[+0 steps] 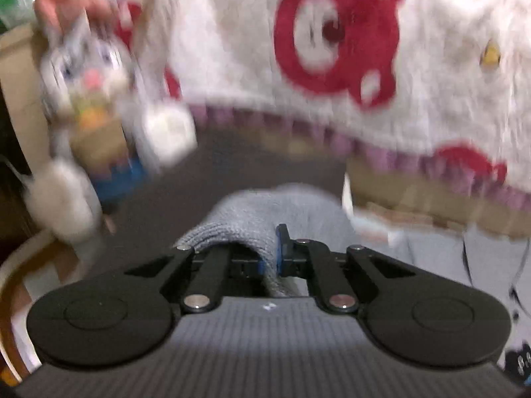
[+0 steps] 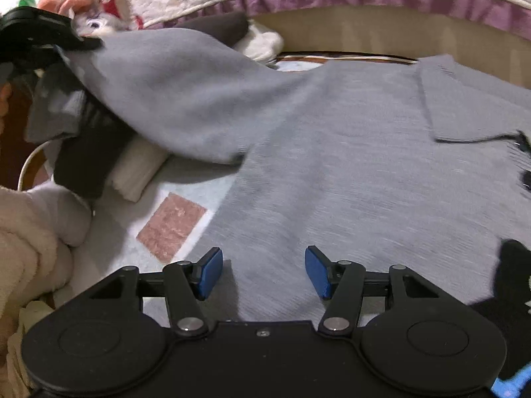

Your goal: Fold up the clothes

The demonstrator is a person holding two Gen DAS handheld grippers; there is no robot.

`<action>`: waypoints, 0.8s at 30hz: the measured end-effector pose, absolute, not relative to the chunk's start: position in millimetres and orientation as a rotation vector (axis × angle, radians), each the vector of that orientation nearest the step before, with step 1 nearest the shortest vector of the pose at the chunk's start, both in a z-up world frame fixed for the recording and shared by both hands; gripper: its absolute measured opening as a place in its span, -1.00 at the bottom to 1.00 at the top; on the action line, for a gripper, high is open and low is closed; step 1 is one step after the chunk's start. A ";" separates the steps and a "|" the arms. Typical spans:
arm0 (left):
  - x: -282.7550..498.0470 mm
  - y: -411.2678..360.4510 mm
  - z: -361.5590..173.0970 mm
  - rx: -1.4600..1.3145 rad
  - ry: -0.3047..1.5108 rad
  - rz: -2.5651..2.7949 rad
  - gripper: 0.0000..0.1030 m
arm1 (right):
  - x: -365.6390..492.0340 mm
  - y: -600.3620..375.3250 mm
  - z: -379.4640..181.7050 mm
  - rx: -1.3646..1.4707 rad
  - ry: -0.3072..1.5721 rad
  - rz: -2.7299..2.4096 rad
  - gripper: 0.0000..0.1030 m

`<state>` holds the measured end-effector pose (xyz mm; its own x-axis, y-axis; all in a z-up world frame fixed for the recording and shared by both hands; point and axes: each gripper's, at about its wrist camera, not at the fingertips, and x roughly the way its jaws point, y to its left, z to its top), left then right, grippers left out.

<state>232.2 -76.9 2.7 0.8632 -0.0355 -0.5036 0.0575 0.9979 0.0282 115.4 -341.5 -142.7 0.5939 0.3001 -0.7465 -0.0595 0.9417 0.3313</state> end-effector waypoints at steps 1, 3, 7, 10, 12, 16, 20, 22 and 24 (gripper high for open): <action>233.4 -75.5 6.6 0.053 0.497 -0.033 -0.88 | 111.7 -345.4 -142.4 0.274 0.916 0.201 0.18; 239.6 -71.9 8.7 0.065 0.468 0.002 -0.88 | 104.6 -348.0 -146.2 0.237 0.916 0.211 0.18; 252.2 -64.9 9.3 0.083 0.429 0.063 -0.88 | 93.9 -341.7 -151.4 0.158 0.902 0.246 0.20; 260.0 -60.7 0.0 0.083 0.456 0.085 -0.88 | 90.8 -329.9 -153.6 0.073 0.894 0.271 0.36; 264.3 -58.1 -1.9 0.076 0.459 0.097 -0.88 | 90.7 -325.1 -154.0 0.043 0.890 0.264 0.40; 251.8 -93.3 3.0 0.224 0.399 -0.013 -0.88 | 89.8 -319.3 -153.9 0.021 0.879 0.250 0.40; 222.1 -159.1 7.7 0.289 0.392 -0.260 -0.88 | 90.0 -330.4 -151.1 0.205 0.857 0.220 0.39; 208.2 -192.8 12.6 0.286 0.402 -0.393 -0.88 | 85.7 -339.2 -143.9 0.220 0.833 0.198 0.37; 193.8 -224.1 18.7 0.267 0.404 -0.533 -0.88 | 78.1 -350.1 -134.5 0.206 0.794 0.156 0.37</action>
<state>193.8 -224.1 18.7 0.7859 -0.4366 -0.4379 0.5398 0.8298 0.1415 78.1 -350.1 -134.5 0.6915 0.2153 -0.6895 -0.0609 0.9685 0.2414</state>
